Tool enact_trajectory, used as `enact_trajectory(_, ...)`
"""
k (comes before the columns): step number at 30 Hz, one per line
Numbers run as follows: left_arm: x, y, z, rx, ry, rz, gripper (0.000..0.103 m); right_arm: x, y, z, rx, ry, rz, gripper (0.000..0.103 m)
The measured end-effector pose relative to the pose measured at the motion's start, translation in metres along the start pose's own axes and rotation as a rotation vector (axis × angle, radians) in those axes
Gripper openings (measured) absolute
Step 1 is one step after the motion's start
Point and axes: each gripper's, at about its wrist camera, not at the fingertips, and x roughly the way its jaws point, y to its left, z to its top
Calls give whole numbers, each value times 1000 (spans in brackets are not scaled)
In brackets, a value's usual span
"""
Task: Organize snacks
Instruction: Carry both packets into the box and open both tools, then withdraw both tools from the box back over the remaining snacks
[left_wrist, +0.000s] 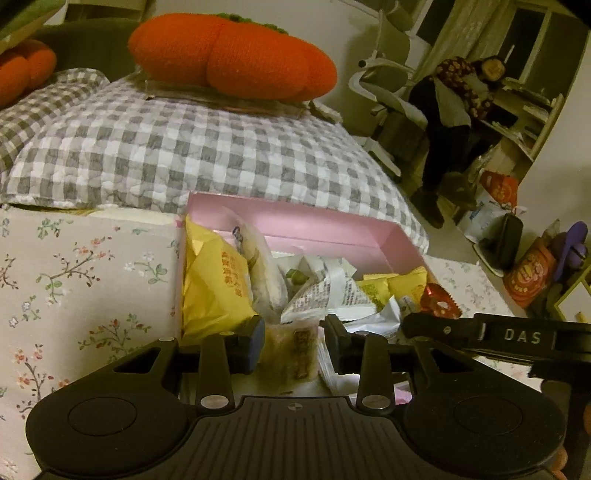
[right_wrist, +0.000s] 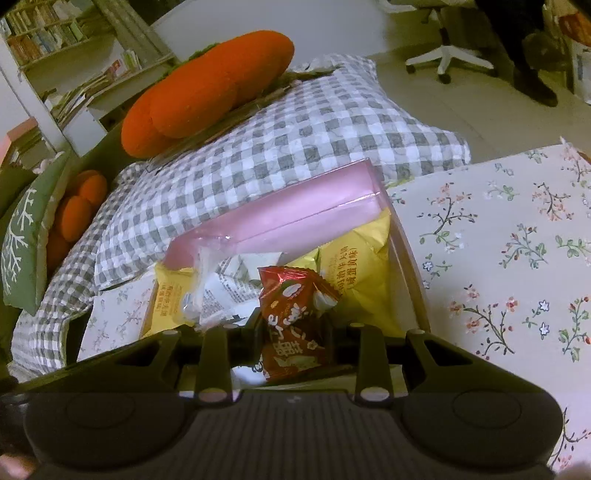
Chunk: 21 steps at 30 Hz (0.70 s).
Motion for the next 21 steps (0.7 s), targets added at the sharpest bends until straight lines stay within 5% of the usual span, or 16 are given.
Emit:
enact_trajectory(5, -4, 0, 0, -21, 7, -2, 41, -5, 0, 2, 23, -9, -29, 35)
enact_trajectory(7, -6, -1, 0, -23, 11, 2, 42, -11, 0, 5, 37, -22, -38, 58)
enact_trajectory(8, -8, -2, 0, -25, 12, 3, 43, -16, -1, 7, 46, -35, -43, 60)
enact_trajectory(21, -43, 1, 10, -43, 10, 110, 60, -44, -16, 16, 136, -19, -50, 71)
